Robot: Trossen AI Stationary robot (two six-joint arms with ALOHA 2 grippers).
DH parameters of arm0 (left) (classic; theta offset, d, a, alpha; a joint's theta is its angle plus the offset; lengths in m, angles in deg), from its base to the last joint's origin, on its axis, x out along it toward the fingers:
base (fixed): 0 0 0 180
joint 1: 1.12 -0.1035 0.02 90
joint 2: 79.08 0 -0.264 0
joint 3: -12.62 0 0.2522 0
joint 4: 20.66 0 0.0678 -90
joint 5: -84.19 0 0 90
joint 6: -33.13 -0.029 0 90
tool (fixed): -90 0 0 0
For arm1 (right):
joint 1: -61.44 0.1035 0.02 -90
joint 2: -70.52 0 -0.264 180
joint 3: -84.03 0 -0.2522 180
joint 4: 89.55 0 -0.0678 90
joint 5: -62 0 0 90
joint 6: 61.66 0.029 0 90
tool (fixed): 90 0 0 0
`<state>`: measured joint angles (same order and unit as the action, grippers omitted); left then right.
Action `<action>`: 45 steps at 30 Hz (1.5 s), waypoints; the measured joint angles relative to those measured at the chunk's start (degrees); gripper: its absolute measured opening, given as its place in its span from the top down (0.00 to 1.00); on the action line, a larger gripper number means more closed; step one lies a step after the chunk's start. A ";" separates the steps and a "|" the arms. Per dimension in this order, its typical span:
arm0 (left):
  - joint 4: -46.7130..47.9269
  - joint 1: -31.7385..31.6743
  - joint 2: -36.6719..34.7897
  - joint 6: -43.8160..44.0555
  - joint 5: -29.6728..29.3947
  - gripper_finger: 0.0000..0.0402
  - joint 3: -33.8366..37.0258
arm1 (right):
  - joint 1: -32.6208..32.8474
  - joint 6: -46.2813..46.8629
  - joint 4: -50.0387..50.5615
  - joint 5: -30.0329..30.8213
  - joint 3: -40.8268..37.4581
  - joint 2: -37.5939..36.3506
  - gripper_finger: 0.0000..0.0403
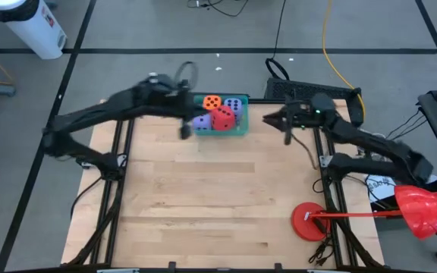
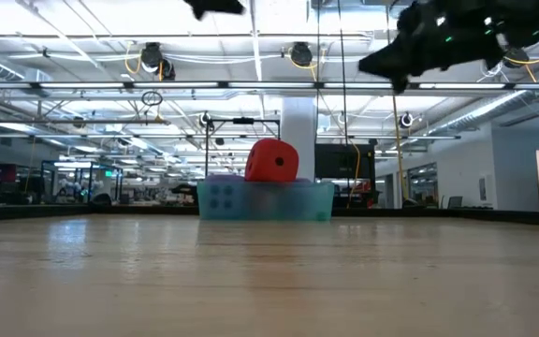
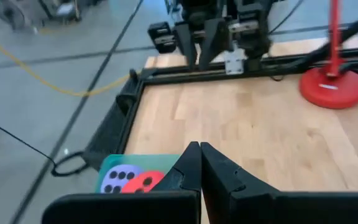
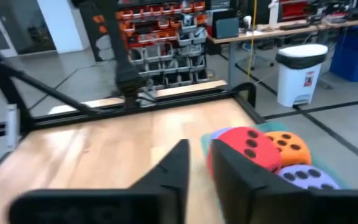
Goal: Pick & Place Dice
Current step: Return to Home Position
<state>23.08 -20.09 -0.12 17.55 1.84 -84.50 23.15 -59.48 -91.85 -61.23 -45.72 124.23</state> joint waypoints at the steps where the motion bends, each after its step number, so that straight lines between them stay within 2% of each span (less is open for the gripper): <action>1: 1.44 0.20 -2.71 -0.74 0.02 1.00 0.74 | 0.01 0.08 3.25 -0.04 0.00 -2.87 0.90; 4: 3.45 0.62 -10.68 -1.28 0.45 1.00 5.28 | 0.01 -1.02 11.94 -0.07 0.00 -10.64 0.98; 7: 1.92 1.07 -19.75 -2.52 2.57 1.00 13.59 | 0.00 -0.90 17.98 -0.01 0.00 -17.77 0.96; 13: -15.88 -0.31 -37.72 -1.77 2.37 1.00 33.96 | -0.01 2.56 24.38 -0.06 -0.02 -28.74 0.98; 18: -23.48 -2.96 -45.98 3.83 2.42 1.00 45.49 | -0.01 5.94 29.67 0.00 -1.11 -35.34 0.99; 21: -26.83 -3.31 -48.86 6.76 2.49 1.00 50.65 | -0.01 9.21 29.60 0.37 -4.27 -39.26 1.00; 26: -36.19 -3.03 -51.60 10.02 2.65 1.00 58.92 | 0.01 14.17 28.68 4.67 -13.27 -44.86 1.00; 33: -40.74 -3.03 -53.89 13.93 2.63 1.00 65.34 | 0.03 19.48 20.11 4.71 -25.65 -50.97 1.00; 35: -40.81 -3.03 -53.92 14.53 2.63 1.00 65.72 | 0.03 19.44 17.95 6.33 -28.44 -51.41 1.00; 40: -40.68 -3.03 -53.92 15.70 2.22 1.00 66.80 | 0.06 18.59 11.70 16.76 -35.38 -50.07 1.00; 45: -40.29 -3.05 -53.92 17.91 -0.67 1.00 69.81 | 0.14 15.08 8.37 13.51 -35.43 -46.24 1.00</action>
<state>-17.21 -23.14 -54.04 35.46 1.17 -14.69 23.29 -44.40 -83.48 -47.72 -81.15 77.99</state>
